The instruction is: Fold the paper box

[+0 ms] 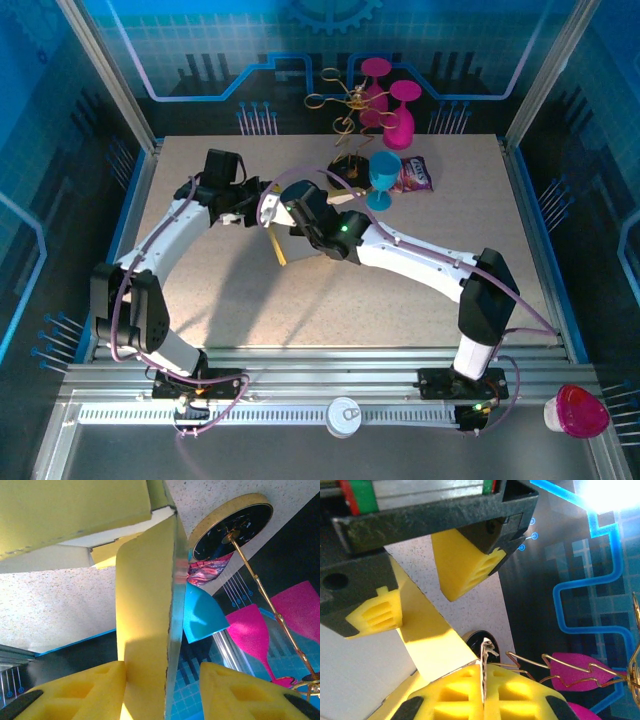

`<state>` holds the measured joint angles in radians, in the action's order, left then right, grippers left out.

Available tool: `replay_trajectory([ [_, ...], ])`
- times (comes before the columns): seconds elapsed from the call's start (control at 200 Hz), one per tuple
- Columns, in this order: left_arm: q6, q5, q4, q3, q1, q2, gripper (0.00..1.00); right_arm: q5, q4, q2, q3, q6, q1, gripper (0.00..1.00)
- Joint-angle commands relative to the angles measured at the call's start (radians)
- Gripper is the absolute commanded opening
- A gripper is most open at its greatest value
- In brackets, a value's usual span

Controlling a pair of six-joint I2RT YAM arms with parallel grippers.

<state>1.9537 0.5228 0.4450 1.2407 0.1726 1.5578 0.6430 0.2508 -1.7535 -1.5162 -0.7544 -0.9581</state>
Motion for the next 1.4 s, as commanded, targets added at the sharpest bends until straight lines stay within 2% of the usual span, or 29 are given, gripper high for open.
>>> replay_trajectory([
  [0.0, -0.036, 0.039, -0.001, -0.004, 0.005, 0.026, 0.43, -0.029, -0.067, 0.051, 0.005, -0.009, -0.029, 0.0],
  [0.245, -0.047, 0.047, -0.012, -0.004, 0.008, 0.045, 0.32, -0.034, -0.069, 0.065, 0.024, -0.001, -0.034, 0.0],
  [0.49, -0.054, 0.061, -0.039, -0.027, 0.005, 0.045, 0.0, -0.026, -0.068, 0.067, 0.025, 0.023, -0.036, 0.0],
  [0.58, -0.07, 0.079, -0.063, -0.047, -0.006, 0.046, 0.0, -0.012, -0.056, 0.079, 0.013, 0.066, -0.032, 0.0],
  [0.735, -0.088, 0.151, -0.196, -0.088, -0.038, 0.058, 0.0, -0.019, 0.053, 0.13, -0.035, 0.228, 0.006, 0.38],
  [0.841, -0.166, 0.224, -0.267, -0.096, -0.067, 0.083, 0.0, -0.052, 0.158, 0.18, -0.068, 0.381, 0.047, 0.54],
  [0.896, -0.205, 0.251, -0.285, -0.092, -0.079, 0.093, 0.0, -0.078, 0.22, 0.206, -0.084, 0.478, 0.086, 0.59],
  [0.966, -0.26, 0.279, -0.278, -0.086, -0.094, 0.106, 0.0, -0.154, 0.31, 0.239, -0.106, 0.631, 0.157, 0.62],
  [1.131, -0.342, 0.362, -0.322, -0.072, -0.116, 0.139, 0.0, -0.435, 0.436, 0.293, -0.105, 0.974, 0.395, 0.61],
  [1.266, -0.421, 0.412, -0.297, -0.053, -0.131, 0.145, 0.0, -0.649, 0.463, 0.303, -0.072, 1.156, 0.556, 0.61],
  [1.311, -0.433, 0.425, -0.296, -0.055, -0.134, 0.14, 0.0, -0.704, 0.473, 0.296, -0.07, 1.199, 0.59, 0.65],
  [1.396, -0.451, 0.442, -0.292, -0.062, -0.14, 0.12, 0.0, -0.78, 0.505, 0.271, -0.082, 1.281, 0.639, 0.63],
])
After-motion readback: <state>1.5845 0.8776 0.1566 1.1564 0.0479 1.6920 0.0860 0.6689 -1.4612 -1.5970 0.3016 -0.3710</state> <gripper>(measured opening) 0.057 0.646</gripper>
